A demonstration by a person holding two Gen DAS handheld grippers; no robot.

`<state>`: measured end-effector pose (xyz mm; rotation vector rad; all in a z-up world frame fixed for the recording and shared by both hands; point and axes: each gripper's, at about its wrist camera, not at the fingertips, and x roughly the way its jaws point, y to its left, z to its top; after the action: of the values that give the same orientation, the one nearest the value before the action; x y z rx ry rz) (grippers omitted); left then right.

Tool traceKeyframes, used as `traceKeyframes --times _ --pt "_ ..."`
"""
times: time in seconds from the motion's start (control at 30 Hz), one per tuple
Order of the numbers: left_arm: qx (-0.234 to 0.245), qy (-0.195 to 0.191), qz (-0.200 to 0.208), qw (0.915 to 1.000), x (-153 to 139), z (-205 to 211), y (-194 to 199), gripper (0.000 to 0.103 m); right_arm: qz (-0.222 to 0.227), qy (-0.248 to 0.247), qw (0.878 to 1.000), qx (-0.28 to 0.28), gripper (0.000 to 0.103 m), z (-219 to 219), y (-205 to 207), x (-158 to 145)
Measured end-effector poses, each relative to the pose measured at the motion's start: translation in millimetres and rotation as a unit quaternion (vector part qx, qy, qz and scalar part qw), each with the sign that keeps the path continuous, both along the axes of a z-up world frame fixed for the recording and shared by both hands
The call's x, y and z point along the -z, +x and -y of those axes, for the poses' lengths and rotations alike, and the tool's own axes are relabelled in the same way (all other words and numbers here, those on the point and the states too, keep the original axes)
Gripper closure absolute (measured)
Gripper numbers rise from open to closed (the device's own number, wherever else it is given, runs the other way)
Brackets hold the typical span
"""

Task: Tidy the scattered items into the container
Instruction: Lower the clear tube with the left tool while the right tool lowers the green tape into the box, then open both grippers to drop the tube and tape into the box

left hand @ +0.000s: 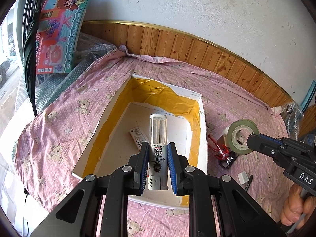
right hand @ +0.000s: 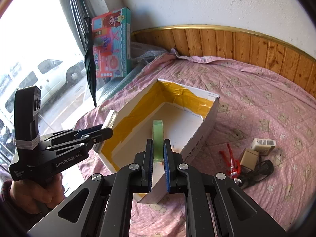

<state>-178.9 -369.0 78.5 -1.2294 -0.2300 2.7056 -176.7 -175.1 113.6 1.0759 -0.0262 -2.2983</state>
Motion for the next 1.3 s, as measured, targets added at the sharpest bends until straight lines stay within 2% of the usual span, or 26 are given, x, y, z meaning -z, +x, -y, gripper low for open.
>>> traceKeyframes --times 0.23,0.4,0.73,0.97,1.3 --pt "0.008 -0.003 0.01 0.9999 4.6 -2.1 -17.6 0.083 0.006 0.008 1.0 -0.01 0.093 18.6 -21.7 3.3" --pt "0.011 -0.011 0.029 0.9994 18.3 -2.4 -27.5 0.083 0.014 0.015 1.0 -0.019 0.093 32.7 -37.0 9.0" --pt "0.002 -0.01 0.069 0.9976 42.9 19.4 -38.7 0.083 0.038 0.025 0.999 -0.029 0.093 49.8 -67.8 25.5" --pt "0.027 -0.017 0.086 0.9958 52.3 6.1 -48.3 0.083 0.061 0.038 0.997 -0.027 0.093 57.8 -91.8 43.4" --pt "0.025 -0.018 0.102 0.9943 64.5 8.8 -57.8 0.083 0.072 0.047 0.996 -0.023 0.093 62.3 -115.6 52.6"
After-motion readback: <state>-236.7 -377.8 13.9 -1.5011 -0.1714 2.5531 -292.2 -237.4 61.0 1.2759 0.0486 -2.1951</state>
